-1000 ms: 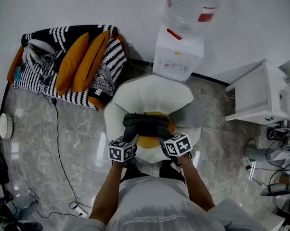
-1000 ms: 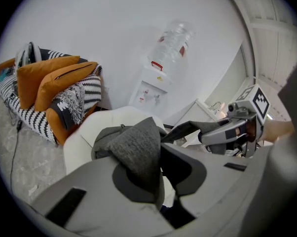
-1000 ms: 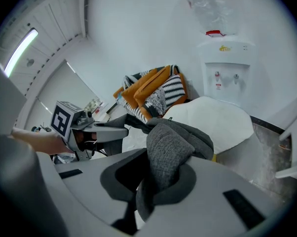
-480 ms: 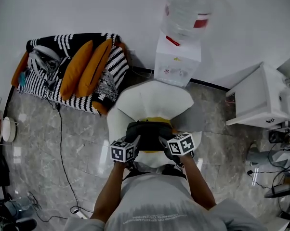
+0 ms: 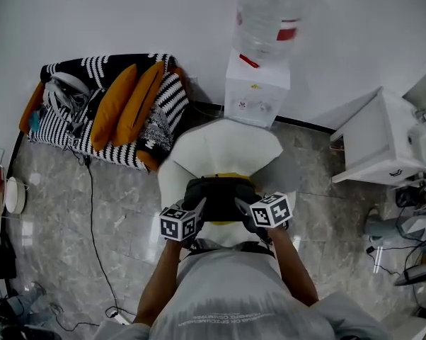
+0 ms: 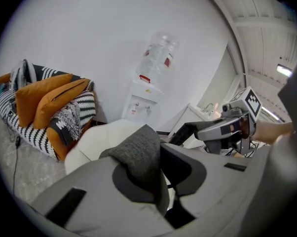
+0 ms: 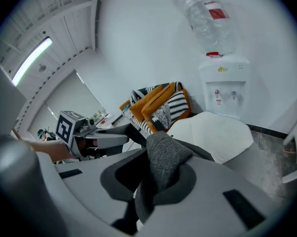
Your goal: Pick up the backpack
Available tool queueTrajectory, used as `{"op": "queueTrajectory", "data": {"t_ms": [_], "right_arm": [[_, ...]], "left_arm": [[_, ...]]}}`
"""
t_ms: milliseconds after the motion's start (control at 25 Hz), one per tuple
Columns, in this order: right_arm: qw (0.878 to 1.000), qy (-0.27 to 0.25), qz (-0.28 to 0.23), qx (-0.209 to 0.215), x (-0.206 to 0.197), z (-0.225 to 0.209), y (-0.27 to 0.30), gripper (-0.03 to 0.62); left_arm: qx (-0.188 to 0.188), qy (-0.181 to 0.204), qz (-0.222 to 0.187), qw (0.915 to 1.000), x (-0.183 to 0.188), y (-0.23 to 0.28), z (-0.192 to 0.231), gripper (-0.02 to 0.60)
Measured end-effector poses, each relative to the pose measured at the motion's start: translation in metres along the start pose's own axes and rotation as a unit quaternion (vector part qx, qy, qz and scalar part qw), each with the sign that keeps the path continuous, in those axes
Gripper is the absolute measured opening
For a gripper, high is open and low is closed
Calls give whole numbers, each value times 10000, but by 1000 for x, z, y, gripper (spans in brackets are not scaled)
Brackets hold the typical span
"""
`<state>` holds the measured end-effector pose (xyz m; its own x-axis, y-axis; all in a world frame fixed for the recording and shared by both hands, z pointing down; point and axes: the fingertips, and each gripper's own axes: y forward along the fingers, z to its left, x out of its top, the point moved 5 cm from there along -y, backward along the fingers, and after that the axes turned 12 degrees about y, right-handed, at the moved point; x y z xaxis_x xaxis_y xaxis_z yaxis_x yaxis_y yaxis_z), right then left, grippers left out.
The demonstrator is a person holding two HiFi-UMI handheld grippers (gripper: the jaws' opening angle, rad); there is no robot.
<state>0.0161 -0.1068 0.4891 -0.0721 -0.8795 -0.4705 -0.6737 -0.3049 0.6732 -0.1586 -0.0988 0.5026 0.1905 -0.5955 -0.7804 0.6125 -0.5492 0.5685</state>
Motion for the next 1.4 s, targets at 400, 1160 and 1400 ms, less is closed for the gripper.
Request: {"op": "queueTrajectory", "data": {"t_ms": [400, 1160, 1400], "right_arm": [[9977, -355, -560, 107, 36, 22, -27, 34], [9796, -891, -1774, 307, 125, 70, -93, 34], [9734, -1060, -2000, 361, 142, 80, -111, 34]], "left_arm": [[90, 304, -695, 9971, 53, -19, 1, 55], [260, 1485, -1698, 9739, 167, -60, -9, 55], [227, 1749, -1928, 9653, 193, -73, -17, 55]]}}
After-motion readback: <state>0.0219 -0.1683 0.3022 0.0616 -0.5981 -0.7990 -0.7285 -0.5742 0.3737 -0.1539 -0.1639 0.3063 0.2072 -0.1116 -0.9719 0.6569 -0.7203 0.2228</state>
